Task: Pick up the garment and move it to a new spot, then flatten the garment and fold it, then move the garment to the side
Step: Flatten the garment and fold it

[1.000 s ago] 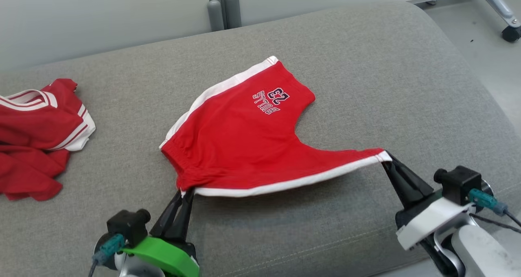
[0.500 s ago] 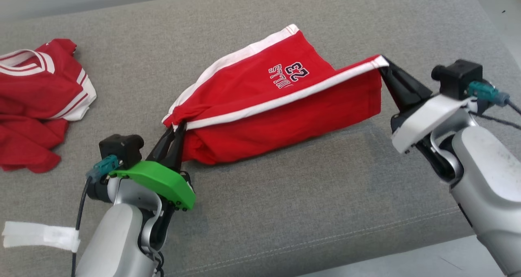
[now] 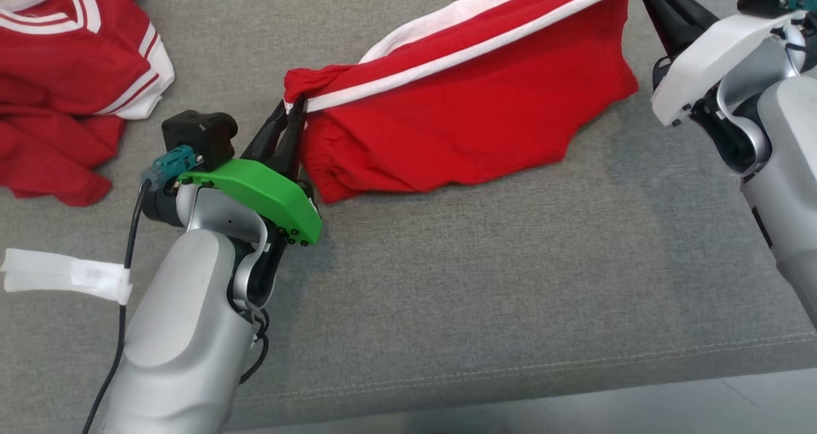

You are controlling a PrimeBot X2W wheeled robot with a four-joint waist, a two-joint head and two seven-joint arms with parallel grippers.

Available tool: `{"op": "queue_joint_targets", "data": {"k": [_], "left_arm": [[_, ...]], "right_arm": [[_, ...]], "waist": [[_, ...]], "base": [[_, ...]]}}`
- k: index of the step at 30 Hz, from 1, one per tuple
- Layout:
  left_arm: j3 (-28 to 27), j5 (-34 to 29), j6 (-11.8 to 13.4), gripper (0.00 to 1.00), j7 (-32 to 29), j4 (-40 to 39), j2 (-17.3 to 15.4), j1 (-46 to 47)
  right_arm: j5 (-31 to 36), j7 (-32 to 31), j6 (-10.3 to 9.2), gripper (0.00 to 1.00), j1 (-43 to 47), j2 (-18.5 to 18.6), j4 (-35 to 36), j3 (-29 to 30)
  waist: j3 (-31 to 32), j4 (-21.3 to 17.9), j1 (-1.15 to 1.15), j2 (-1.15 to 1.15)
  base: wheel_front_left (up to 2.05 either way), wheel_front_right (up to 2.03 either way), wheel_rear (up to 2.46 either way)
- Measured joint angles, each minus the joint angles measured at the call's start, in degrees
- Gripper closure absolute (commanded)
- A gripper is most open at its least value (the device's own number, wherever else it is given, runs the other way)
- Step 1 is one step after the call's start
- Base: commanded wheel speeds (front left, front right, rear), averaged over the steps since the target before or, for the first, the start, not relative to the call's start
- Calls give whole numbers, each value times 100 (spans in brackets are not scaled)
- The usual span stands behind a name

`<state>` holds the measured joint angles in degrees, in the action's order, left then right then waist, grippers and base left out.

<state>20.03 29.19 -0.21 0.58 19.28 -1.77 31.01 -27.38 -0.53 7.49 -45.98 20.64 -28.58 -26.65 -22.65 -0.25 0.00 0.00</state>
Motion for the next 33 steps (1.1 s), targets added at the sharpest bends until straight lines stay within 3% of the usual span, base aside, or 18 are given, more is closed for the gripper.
{"op": "queue_joint_targets", "data": {"k": [6,7,9,13,14,15,17,20,21,23,24,25,26,33], "left_arm": [[124,154,23,100,108,297,26,222],[160,186,23,96,134,341,29,252],[245,266,23,76,157,411,30,313],[400,522,24,65,258,471,29,410],[445,554,24,56,260,495,29,446],[483,560,25,47,281,524,29,482],[579,594,25,0,326,568,26,564],[715,606,27,0,344,609,29,710],[749,635,31,0,380,616,27,756],[791,694,53,0,454,617,29,842],[804,713,77,0,463,619,30,876],[818,747,77,0,497,622,29,903],[850,779,77,0,527,622,29,919],[921,838,131,0,842,648,30,931]], "right_arm": [[-30,-113,1,100,-432,-1,-450,-224],[-63,-126,1,100,-458,-11,-544,-241],[-100,-163,1,100,-496,-16,-719,-291],[-144,-177,0,100,-669,-86,-944,-416],[-145,-177,0,100,-718,-96,-995,-434],[-146,-177,0,100,-764,-97,-1055,-447],[-176,-176,0,100,-829,-97,-1173,-465],[-198,-170,0,100,-927,-91,-1376,-461],[-198,-170,0,86,-971,-91,-1452,-443],[-202,-168,0,72,-1070,-89,-1577,-408],[-202,-159,0,58,-1122,-90,-1636,-394],[-202,-151,0,10,-1169,-89,-1688,-372],[-202,-142,0,0,-1215,-81,-1745,-330],[-202,-26,-29,0,-1473,-48,-2082,-204]], "waist": [[-280,348,0,0],[-315,400,0,0],[-375,497,0,0],[-473,612,0,0],[-488,627,0,0],[-496,635,0,0],[-498,634,0,0],[-497,626,0,0],[-497,624,0,0],[-497,623,0,0],[-499,624,0,0],[-500,627,0,0],[-502,634,0,0],[-526,718,0,0]], "base": [[0,0,0],[0,0,0],[0,0,0],[0,0,0],[0,0,0],[0,0,0],[0,0,0],[0,0,0],[0,0,0],[0,0,0],[0,0,0],[0,0,0],[0,0,0],[0,0,0]]}}
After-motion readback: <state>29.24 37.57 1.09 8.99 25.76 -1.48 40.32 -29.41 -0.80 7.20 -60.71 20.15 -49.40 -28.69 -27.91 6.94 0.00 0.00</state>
